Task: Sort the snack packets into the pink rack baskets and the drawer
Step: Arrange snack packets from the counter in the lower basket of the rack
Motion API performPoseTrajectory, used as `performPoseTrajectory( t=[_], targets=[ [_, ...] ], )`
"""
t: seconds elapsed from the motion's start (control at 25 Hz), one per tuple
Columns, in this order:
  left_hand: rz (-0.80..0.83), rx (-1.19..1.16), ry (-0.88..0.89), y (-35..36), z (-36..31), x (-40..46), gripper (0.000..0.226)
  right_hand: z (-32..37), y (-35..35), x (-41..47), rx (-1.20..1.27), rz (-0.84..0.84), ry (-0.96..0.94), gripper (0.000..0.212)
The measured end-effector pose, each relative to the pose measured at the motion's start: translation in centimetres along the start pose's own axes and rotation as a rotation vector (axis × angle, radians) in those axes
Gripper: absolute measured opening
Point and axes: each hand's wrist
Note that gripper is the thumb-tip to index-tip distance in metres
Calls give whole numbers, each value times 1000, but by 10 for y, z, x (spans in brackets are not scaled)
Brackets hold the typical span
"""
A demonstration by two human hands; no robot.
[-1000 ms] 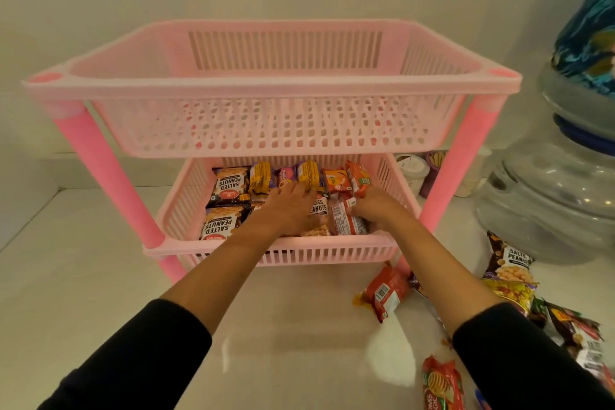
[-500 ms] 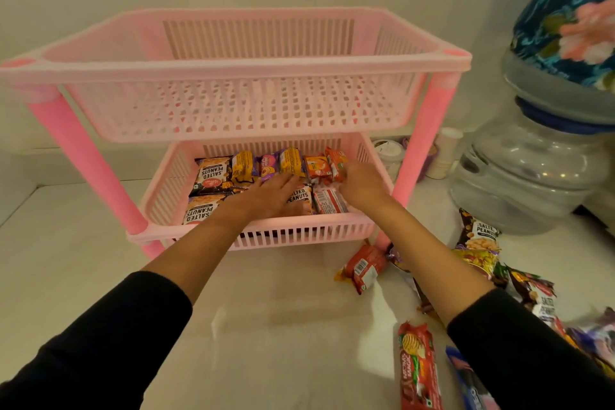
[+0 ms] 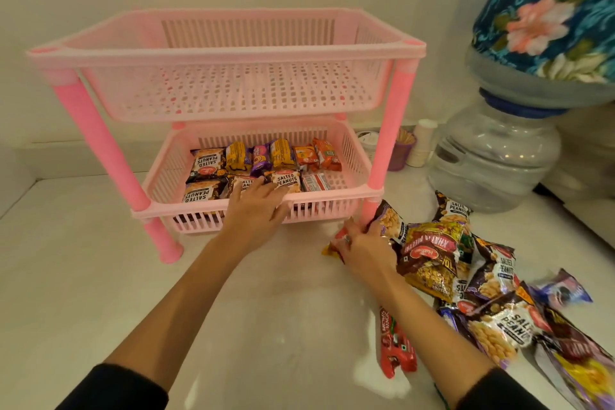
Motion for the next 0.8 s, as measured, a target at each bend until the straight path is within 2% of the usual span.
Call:
performPoseTrajectory(
  t=[0.12, 0.2, 0.32, 0.4, 0.48, 0.6, 0.72, 0.8],
  targets=[
    [-102, 92, 12, 11, -3, -10, 48, 12, 23, -1, 40, -14, 55, 54],
    [-162, 140, 41, 10, -2, -11, 48, 16, 32, -6, 37, -83, 91, 53],
    [-216, 191, 37, 10, -2, -13, 52, 14, 34, -21, -37, -68, 116, 47],
    [-242, 218, 35, 13, -2, -14, 51, 13, 26, -31, 44, -52, 53, 47],
    [-256, 220, 39, 19, 0, -12, 52, 19, 10, -41, 246, -61, -82, 47],
    [-272, 237, 54, 25, 3, -10, 58, 43, -28, -47, 466, -206, -315, 51],
    [-309, 260, 78, 30, 7, -10, 58, 71, -75, -24, 647, -163, -331, 52],
    [-324, 251, 90, 31, 8, -11, 58, 83, -98, 10, 605, -152, -279, 49]
  ],
)
Point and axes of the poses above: each hand's wrist, its own x-axis towards the middle knuckle, its own y-axis out of the palm, z = x × y, and after that the axes turned 10 degrees about z, right-handed
